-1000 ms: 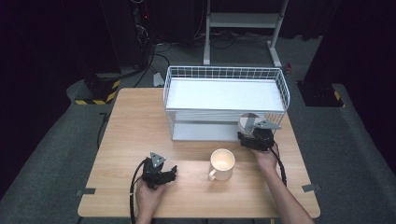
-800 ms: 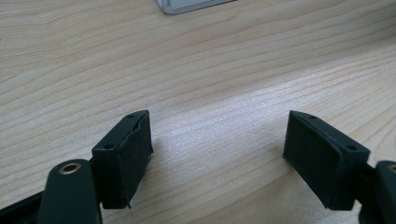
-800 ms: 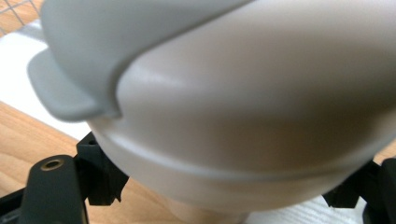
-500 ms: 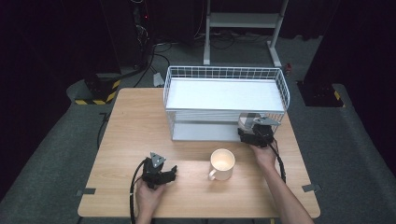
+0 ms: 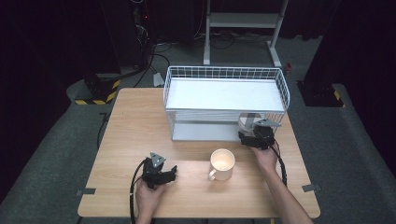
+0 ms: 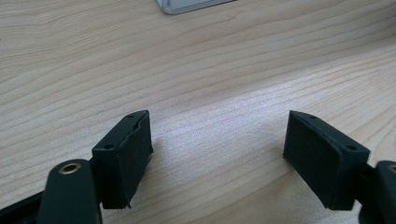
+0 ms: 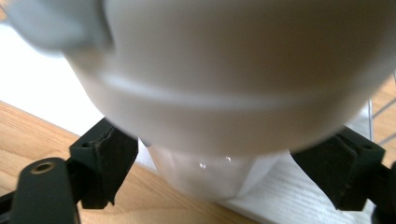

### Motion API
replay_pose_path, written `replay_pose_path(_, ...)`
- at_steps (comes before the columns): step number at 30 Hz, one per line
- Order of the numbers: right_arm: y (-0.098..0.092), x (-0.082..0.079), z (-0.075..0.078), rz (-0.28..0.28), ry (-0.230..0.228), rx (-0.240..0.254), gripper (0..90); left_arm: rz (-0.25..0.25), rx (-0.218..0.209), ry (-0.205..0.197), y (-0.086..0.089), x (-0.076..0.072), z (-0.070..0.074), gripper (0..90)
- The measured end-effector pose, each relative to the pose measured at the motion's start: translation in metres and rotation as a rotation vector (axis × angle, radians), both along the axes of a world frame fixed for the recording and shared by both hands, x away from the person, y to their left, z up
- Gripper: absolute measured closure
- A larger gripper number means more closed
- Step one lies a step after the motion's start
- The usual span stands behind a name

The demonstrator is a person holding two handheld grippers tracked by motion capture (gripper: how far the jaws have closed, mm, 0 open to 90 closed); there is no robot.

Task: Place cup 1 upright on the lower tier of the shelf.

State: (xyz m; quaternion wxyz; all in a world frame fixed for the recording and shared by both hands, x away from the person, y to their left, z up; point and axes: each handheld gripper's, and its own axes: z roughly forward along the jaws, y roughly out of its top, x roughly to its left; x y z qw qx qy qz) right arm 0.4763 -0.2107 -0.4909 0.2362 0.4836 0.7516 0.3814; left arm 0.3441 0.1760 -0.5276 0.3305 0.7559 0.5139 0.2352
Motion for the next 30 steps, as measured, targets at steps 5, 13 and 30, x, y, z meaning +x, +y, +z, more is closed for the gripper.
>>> replay_pose_path(5,-0.001,-0.007,-0.004,-0.014,0.016,0.015,19.8,0.000,0.000,0.000,0.000,0.000,0.000,23.6)
replay_pose_path(13,-0.001,-0.009,-0.009,-0.044,0.025,-0.005,24.7,0.003,-0.003,-0.001,0.000,0.000,0.000,23.7)
replay_pose_path(30,-0.006,0.003,-0.006,-0.103,0.017,0.021,45.3,0.002,-0.006,-0.003,-0.001,0.001,0.000,23.8)
